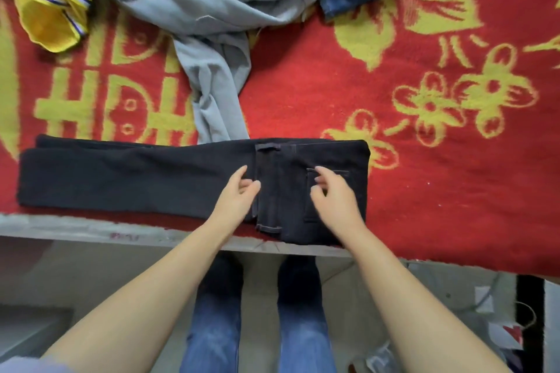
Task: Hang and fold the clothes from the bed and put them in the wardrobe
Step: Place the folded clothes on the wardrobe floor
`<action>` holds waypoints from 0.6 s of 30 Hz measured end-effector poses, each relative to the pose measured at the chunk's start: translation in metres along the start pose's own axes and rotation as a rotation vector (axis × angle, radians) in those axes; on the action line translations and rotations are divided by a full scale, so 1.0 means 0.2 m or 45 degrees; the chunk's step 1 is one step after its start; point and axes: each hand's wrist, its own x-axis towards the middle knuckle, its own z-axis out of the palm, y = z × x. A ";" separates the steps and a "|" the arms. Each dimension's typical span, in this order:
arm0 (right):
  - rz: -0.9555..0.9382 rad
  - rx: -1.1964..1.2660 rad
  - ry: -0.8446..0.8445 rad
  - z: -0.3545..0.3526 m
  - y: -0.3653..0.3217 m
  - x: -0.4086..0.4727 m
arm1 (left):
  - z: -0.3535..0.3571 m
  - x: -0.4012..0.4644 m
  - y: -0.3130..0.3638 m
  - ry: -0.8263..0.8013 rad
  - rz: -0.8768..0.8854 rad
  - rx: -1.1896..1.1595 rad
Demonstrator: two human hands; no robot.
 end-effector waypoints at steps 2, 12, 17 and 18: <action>0.020 -0.016 0.231 -0.12 0.15 0.02 | 0.08 -0.02 0.01 -0.067 0.098 0.143; 0.418 0.548 -0.305 -0.33 0.12 0.13 | 0.26 -0.14 0.11 -0.034 0.131 0.425; 0.019 0.741 -0.407 -0.24 -0.45 -0.11 | 0.06 -0.27 0.24 -0.256 -0.053 -0.579; -0.019 0.716 -0.403 -0.16 -0.58 -0.16 | -0.03 -0.30 0.24 -0.263 -0.016 -0.662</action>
